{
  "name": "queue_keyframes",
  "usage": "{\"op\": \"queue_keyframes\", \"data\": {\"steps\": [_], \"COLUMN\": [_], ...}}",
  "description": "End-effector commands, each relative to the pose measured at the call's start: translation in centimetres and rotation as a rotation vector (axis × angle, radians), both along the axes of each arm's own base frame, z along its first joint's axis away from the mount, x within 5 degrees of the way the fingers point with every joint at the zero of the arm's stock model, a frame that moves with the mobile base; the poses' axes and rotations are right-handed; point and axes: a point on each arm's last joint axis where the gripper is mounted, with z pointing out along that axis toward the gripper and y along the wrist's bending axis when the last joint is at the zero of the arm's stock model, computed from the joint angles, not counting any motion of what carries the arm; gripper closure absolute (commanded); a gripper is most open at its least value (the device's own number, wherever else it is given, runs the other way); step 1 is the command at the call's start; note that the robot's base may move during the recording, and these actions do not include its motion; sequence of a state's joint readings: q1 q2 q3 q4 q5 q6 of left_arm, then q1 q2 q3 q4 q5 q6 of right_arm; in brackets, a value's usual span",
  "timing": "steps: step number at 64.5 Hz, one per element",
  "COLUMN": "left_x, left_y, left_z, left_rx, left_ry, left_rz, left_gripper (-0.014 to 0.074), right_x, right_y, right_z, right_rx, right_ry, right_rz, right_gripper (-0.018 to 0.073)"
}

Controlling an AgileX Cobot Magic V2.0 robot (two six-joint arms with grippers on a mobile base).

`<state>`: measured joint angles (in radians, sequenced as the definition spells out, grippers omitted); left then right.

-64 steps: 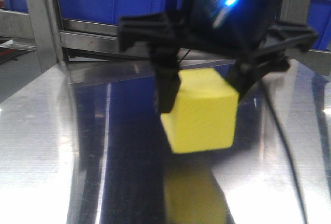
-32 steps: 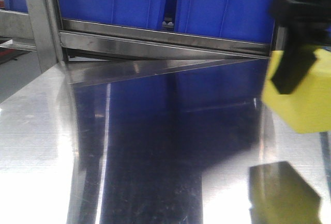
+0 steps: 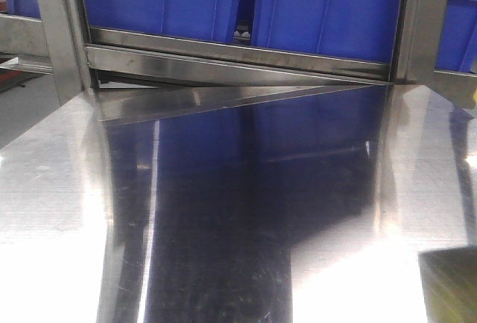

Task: Place yellow foam block on left shelf second layer
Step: 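Lift the yellow foam block up and away with the right gripper, then hold the block in the right gripper while backing from the table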

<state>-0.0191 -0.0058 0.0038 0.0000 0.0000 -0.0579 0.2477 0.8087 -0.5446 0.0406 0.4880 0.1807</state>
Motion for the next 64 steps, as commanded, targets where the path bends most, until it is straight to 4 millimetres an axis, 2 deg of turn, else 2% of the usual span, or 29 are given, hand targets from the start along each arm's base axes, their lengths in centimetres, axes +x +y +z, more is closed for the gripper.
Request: {"op": "queue_keyframes", "data": {"steps": [1,11,22,40,64], "left_x": [-0.1,-0.1,-0.1,-0.1,-0.1], "left_y": [0.0,0.0,0.0,0.0,0.0], "left_z": [-0.1,-0.1,-0.1,-0.1,-0.1], "left_rx": [-0.01,-0.01,-0.01,-0.01,-0.01], "left_ry": [-0.073,-0.073,-0.073,-0.073,-0.073], "left_rz": [-0.006,-0.006,-0.006,-0.006,-0.006], "left_gripper": [0.0472,0.0472,0.0472,0.0472,0.0472], "right_x": [-0.4,-2.4,-4.5,-7.2,-7.4], "right_y": [-0.3,-0.9,-1.4,-2.1,-2.1], "right_z": [2.0,2.5,2.8,2.6,2.7], "right_rx": [0.054,0.055,0.053,0.078,0.08], "right_ry": [-0.254,-0.504,-0.676,-0.782,-0.792], "right_rz": [-0.009,0.004,0.011,0.005,0.004], "right_gripper": [0.009,0.009,0.009,0.009,0.009]}}
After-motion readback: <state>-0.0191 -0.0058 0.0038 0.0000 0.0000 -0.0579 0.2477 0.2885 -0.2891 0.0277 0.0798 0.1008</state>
